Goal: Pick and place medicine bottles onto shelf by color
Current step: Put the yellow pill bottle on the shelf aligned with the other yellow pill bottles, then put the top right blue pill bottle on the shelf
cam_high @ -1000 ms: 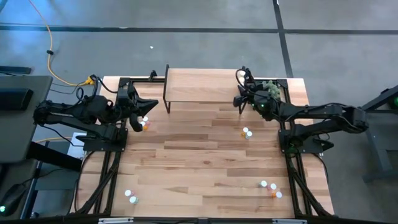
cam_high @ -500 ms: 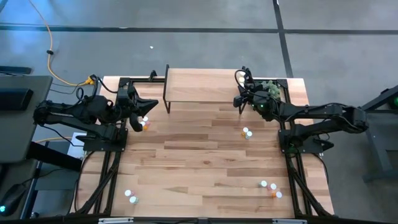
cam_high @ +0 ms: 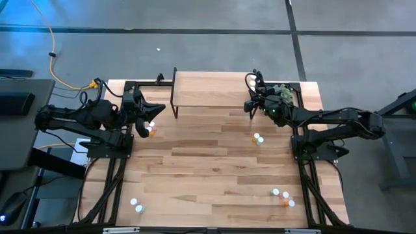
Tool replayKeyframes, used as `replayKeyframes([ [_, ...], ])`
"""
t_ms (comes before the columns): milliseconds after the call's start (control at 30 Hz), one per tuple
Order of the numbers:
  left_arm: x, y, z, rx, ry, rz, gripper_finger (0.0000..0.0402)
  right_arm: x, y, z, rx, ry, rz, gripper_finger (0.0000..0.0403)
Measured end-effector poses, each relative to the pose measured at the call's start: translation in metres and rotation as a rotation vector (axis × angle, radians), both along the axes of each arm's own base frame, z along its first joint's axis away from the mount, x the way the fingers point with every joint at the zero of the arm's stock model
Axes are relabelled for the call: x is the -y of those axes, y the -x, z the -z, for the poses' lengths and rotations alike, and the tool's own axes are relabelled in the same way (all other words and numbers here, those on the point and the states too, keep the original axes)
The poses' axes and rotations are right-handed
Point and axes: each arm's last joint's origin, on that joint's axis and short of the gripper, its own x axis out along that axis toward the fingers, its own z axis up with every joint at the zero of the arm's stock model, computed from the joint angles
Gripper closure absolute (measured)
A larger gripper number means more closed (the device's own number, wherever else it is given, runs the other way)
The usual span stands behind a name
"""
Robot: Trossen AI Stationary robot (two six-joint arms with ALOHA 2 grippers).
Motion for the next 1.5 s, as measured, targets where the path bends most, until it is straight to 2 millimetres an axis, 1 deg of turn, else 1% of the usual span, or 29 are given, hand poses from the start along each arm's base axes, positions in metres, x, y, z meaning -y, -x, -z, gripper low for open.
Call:
replayKeyframes([
  [67,0.0,0.0,0.0,0.0,0.0,0.0,0.0401,0.0,0.0,0.0,-0.003,0.001,0.0,0.0283],
  [167,0.0,0.0,0.0,0.0,0.0,0.0,0.0401,0.0,0.0,0.001,-0.009,0.0,-0.001,0.0269],
  [433,0.0,0.0,0.0,0.0,-0.001,0.0,0.0401,0.0,0.0,0.001,-0.015,0.0,-0.002,0.0203],
  [600,0.0,0.0,0.0,-0.001,-0.001,0.0,0.0401,0.0,0.0,0.001,-0.033,0.014,-0.009,0.0173],
  [733,0.0,0.0,0.0,-0.001,-0.002,0.0,0.0401,-0.001,0.002,-0.003,-0.031,0.029,-0.01,0.0163],
  [900,0.0,0.0,0.0,-0.001,-0.003,0.0,0.0401,-0.002,0.009,-0.009,-0.018,0.034,-0.006,0.0162],
  [1033,0.0,0.0,0.0,-0.001,-0.003,0.001,0.0401,-0.006,0.014,-0.011,-0.011,0.004,-0.026,0.0162],
  [1133,0.0,0.0,0.0,-0.002,-0.003,0.001,0.0401,-0.01,0.018,-0.019,0.051,-0.003,-0.061,0.0162],
  [1300,0.0,0.0,0.0,-0.002,-0.003,0.001,0.0401,-0.021,0.029,-0.041,0.212,0.023,-0.138,0.0162],
  [1367,0.0,0.0,0.0,-0.005,-0.008,0.003,0.0401,-0.027,0.032,-0.048,0.288,0.009,-0.217,0.0162],
  [1500,0.0,0.0,0.0,-0.026,-0.052,0.0,0.0401,-0.042,0.031,-0.058,0.409,-0.053,-0.476,0.0164],
])
